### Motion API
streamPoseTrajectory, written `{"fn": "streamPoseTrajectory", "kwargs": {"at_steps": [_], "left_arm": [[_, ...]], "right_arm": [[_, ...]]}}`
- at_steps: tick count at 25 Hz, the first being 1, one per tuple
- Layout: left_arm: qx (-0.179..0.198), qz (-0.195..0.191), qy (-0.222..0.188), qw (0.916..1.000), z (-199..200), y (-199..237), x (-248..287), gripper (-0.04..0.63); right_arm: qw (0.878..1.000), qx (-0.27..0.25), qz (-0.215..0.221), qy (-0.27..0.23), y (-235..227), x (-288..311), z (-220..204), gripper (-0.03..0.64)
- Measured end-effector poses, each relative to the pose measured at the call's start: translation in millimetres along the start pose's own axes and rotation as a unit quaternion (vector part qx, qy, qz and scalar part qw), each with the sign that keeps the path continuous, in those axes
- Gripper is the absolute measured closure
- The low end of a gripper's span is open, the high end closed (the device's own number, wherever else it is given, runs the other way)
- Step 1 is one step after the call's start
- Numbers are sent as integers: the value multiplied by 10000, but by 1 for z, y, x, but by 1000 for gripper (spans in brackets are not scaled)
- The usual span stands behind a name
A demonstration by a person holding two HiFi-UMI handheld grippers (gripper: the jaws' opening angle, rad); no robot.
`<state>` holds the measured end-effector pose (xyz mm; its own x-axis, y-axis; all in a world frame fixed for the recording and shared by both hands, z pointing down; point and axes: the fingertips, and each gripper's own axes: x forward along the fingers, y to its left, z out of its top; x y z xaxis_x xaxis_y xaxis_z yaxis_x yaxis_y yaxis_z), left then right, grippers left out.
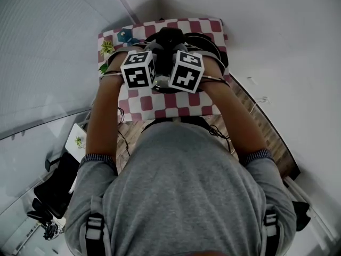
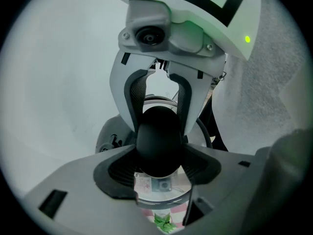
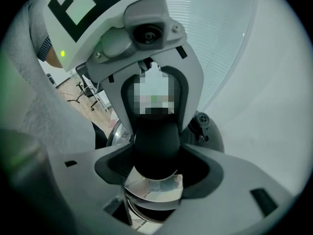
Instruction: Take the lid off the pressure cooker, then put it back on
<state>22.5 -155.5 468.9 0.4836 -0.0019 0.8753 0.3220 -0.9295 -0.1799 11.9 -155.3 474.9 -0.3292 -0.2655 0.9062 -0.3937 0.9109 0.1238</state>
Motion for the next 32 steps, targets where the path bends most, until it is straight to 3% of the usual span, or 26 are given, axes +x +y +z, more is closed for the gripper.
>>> {"fn": "streamPoseTrajectory", "kwargs": {"at_steps": [19, 32], "left_arm": [[826, -804, -278, 9930, 72, 14, 76, 296], [856, -1221, -374, 9881, 68, 18, 106, 296]], "right_arm": [[9922, 1187, -194, 318, -26, -8, -102, 324], [9862, 1620, 15, 352, -31, 16, -123, 324]]}}
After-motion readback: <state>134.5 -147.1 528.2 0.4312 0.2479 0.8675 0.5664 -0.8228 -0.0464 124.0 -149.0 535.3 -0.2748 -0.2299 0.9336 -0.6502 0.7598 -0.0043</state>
